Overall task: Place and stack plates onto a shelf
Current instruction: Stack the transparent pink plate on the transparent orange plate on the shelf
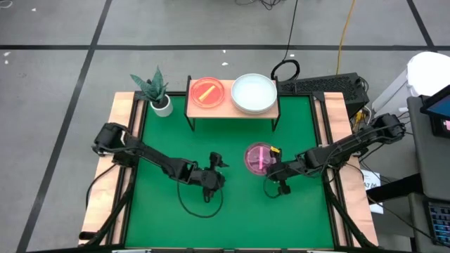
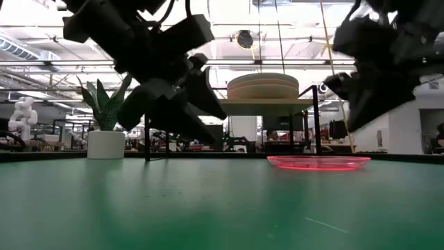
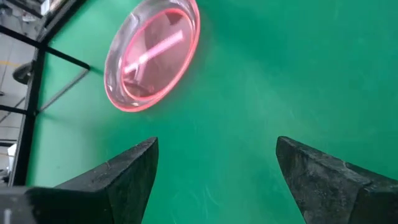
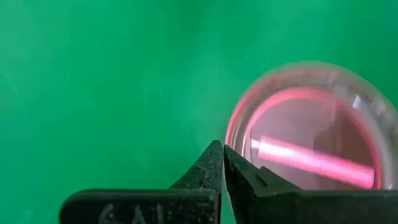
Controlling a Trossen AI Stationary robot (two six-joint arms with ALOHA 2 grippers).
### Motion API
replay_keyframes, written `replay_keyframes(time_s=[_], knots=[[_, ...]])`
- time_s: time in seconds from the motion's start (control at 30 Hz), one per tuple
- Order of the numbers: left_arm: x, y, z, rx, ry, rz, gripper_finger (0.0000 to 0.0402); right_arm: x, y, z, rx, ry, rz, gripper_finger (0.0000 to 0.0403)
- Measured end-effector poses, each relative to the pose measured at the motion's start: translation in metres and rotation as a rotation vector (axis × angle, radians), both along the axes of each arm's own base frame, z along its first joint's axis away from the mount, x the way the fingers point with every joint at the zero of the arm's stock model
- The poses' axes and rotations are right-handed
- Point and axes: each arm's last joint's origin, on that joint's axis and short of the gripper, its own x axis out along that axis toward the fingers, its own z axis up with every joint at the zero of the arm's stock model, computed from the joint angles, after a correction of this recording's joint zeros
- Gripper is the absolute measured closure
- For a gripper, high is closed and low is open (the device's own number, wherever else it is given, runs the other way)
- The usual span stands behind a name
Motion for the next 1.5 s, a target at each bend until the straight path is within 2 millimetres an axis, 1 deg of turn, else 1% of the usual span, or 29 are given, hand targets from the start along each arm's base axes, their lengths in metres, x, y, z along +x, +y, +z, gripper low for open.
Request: replay_keyframes(time_s=[0.07, 0.17, 0.33, 0.5, 0.63, 0.73, 0.83, 0.93, 1.07, 1.23, 1.33, 1.5], knots=[[0.000, 0.000, -0.001, 0.000, 0.005, 0.002, 0.0074, -0.004, 0.002, -0.007, -0.018, 0.070, 0.000, 0.0398], [0.000, 0.000, 0.000, -0.009, -0.005, 0.006, 0.0074, -0.004, 0.004, -0.019, -0.089, 0.125, -0.017, 0.0383], [0.002, -0.001, 0.001, -0.018, -0.028, 0.005, 0.0074, 0.000, 0.006, -0.032, -0.185, 0.145, -0.026, 0.0347], [0.001, -0.001, 0.001, -0.017, -0.023, 0.005, 0.0074, 0.002, 0.006, -0.037, -0.192, 0.158, -0.027, 0.0317], [0.001, -0.001, 0.001, -0.020, -0.023, 0.007, 0.0074, 0.002, 0.007, -0.036, -0.186, 0.154, -0.025, 0.0310], [0.001, -0.001, 0.001, -0.027, -0.023, 0.008, 0.0074, 0.002, 0.006, -0.036, -0.203, 0.156, -0.022, 0.0314], [0.001, -0.002, 0.001, -0.036, -0.021, 0.001, 0.0074, 0.002, 0.005, -0.039, -0.238, 0.169, -0.019, 0.0327], [0.001, -0.002, 0.001, -0.040, -0.023, -0.001, 0.0074, 0.002, 0.004, -0.042, -0.257, 0.181, -0.020, 0.0352], [0.001, -0.002, 0.001, -0.040, -0.022, -0.001, 0.0074, 0.003, 0.004, -0.044, -0.272, 0.193, 0.002, 0.0394], [0.002, -0.002, 0.001, -0.042, -0.024, 0.001, 0.0074, 0.004, 0.004, -0.042, -0.283, 0.171, 0.015, 0.0401], [0.002, -0.002, 0.001, -0.036, -0.022, -0.005, 0.0074, 0.005, 0.007, -0.034, -0.295, 0.150, 0.044, 0.0402], [0.001, -0.002, 0.001, -0.012, -0.018, -0.020, 0.0074, 0.017, 0.019, -0.011, -0.308, 0.048, 0.108, 0.0403]])
